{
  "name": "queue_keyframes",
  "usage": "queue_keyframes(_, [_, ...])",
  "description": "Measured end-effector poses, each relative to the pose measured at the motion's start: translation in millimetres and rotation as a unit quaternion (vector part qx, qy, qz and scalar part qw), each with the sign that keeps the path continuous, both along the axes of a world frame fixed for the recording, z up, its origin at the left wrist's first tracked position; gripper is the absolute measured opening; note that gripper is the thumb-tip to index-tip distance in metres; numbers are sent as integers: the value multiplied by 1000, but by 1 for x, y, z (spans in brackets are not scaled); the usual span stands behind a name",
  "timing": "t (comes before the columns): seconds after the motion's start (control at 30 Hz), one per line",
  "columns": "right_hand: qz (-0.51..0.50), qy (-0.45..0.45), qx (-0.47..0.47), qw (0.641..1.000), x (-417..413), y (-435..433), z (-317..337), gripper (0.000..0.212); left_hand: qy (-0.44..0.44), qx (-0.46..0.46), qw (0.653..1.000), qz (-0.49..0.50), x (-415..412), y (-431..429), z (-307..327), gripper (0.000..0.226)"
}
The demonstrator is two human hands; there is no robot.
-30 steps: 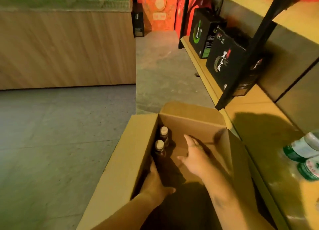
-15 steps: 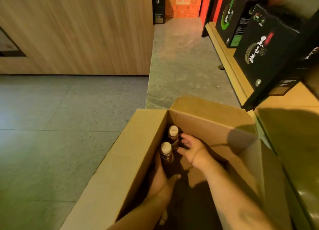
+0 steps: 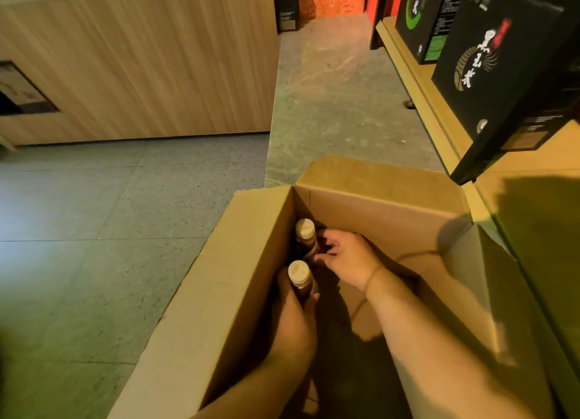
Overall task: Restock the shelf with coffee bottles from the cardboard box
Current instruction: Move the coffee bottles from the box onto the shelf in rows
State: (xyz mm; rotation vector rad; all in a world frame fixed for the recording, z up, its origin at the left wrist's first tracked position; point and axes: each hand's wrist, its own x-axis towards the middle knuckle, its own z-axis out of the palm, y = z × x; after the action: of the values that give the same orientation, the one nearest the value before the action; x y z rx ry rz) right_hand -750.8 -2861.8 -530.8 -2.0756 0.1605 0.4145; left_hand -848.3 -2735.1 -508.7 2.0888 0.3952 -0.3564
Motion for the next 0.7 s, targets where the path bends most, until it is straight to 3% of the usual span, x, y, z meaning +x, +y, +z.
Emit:
queue_keyframes(0.17, [51,-14,-43,998,0,2,8,61,-3,-23,1000,-3,-14,13,-6,61])
queue_keyframes(0.3, [81,-2,-62,995,-2,14,13,81,15,-15,1000,-4,-18,16,-3,60])
queue_keyframes(0.47, [66,7,-32,997,-6,15,20,62,39,3,999,31,-21,13,10,44])
queue_keyframes(0.7, [35,19,22,999,-35,-5,68,60,39,0,999,-6,-40,30,52,52])
